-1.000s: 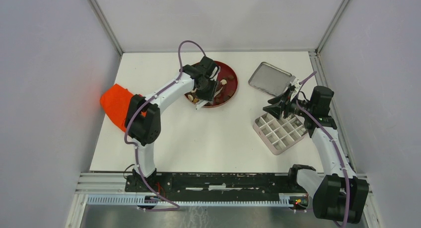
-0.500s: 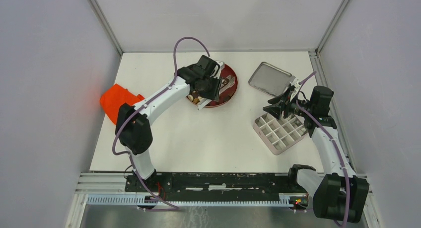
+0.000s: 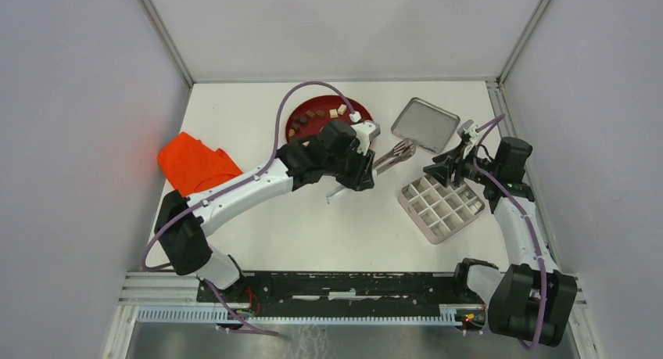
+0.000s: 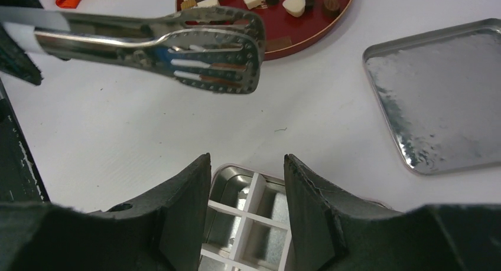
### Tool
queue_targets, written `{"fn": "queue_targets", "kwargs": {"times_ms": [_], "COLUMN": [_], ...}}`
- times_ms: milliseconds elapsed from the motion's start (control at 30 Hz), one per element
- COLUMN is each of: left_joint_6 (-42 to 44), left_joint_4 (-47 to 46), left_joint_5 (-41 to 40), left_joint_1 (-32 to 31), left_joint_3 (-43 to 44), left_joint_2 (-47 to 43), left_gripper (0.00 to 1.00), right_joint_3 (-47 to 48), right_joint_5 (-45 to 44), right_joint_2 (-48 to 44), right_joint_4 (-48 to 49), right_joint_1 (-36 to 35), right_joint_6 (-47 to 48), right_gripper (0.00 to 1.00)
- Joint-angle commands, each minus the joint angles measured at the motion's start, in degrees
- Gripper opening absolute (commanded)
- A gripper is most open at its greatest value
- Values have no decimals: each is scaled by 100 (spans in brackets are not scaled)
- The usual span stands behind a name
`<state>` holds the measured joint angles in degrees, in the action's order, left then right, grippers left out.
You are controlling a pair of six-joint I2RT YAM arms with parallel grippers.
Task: Pack the chocolate
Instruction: Place the fake chocolate in the packing box.
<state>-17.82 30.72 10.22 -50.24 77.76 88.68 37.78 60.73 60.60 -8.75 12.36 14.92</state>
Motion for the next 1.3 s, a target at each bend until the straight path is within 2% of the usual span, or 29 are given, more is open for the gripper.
{"fn": "queue_targets", "kwargs": {"times_ms": [0,200,633,1267], "left_joint_6": [-319,-414,-516,-467], "left_joint_4": [-993,-1385,-1516,-1289], "left_joint_5": [80,16,-487,-1796], "left_joint_1": [-350,-624,-1087,-1804], "left_joint_3": [-276,-477,-586,-424], "left_joint_2": [-302,-319,-277,-141], "left_gripper": [11,11,11,11], "right_joint_3": [173,155,168,150], "right_joint_5": [8,-41,-388,-468], "right_joint_2": [-67,-70,-179,-171], "right_joint_4": [181,219,215,251], "right_joint_1": [217,363,426,444], "right_joint_6": [43,-6,-85,-173], "right_gripper": [55,55,55,56]}}
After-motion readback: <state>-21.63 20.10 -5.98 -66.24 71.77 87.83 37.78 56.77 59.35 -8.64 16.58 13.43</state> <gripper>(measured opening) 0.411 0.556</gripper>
